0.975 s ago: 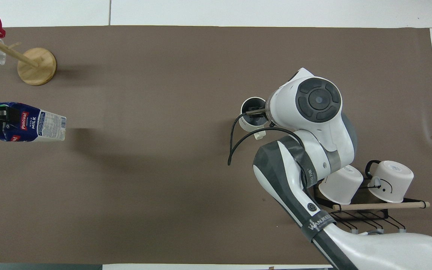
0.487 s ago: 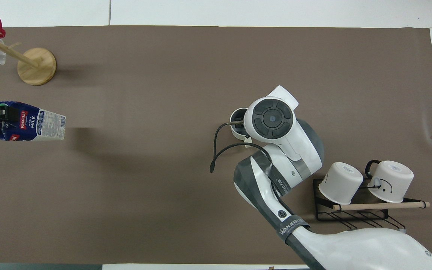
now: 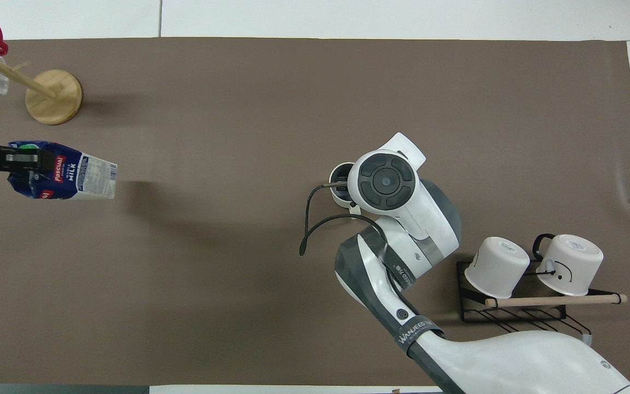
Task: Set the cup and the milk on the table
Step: 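Lift the carton with the left gripper while the right gripper releases the mug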
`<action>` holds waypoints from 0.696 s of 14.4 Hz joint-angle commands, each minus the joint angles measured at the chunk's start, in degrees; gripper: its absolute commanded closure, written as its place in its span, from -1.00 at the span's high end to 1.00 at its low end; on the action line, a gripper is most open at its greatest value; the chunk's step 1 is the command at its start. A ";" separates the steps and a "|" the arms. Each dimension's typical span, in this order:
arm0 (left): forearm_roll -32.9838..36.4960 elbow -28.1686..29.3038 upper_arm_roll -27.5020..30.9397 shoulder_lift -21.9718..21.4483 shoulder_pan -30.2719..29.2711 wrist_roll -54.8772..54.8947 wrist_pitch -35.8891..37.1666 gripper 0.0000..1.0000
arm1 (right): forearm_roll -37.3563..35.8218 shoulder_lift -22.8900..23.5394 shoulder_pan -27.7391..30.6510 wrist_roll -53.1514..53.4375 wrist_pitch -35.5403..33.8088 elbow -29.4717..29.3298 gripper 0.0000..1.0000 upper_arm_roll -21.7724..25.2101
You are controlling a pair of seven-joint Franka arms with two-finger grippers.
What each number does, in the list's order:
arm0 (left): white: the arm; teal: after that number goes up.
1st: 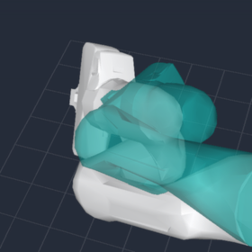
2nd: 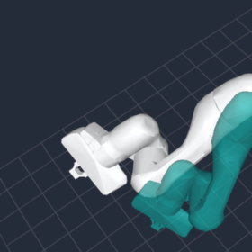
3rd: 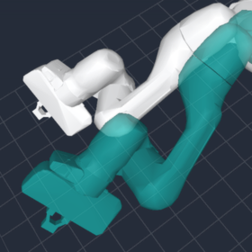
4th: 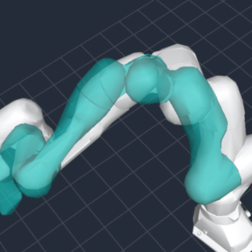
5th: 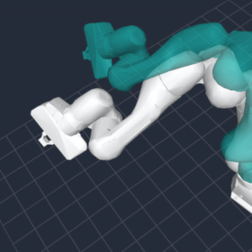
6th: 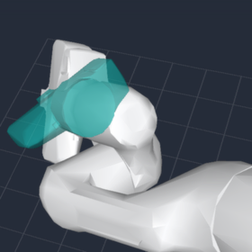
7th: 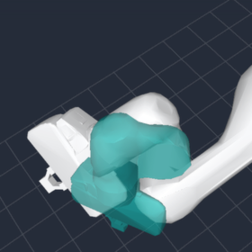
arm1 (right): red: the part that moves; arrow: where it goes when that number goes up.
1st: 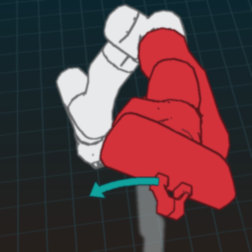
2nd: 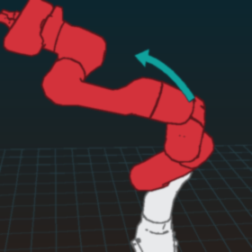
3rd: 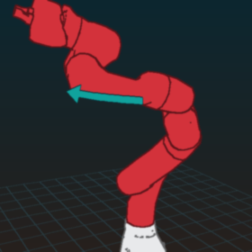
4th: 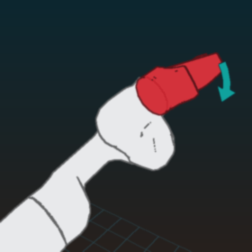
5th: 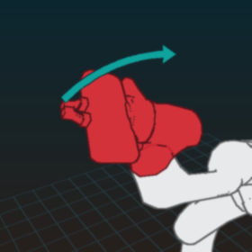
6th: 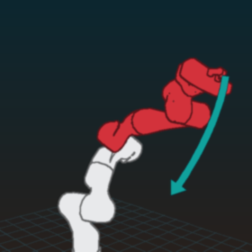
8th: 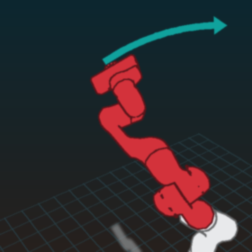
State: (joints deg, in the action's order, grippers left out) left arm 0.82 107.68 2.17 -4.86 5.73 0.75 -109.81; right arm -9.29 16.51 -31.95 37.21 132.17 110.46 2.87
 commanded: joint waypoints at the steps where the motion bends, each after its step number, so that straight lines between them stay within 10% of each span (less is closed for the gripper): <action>1: 1.28 -3.08 -0.15 4.32 6.98 -9.77 -1.09 -1.00 | -1.26 -0.78 0.74 1.20 1.60 1.08 0.99 -0.14; 10: 6.82 -18.89 -0.41 21.28 30.21 -45.20 -1.37 -1.00 | -1.17 -10.61 5.92 -2.84 -12.18 -3.67 1.00 0.03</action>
State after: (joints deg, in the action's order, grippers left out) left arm 6.27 93.82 0.91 13.31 33.58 -40.18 -111.90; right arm -9.37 8.59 -27.91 35.81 123.22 107.08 3.40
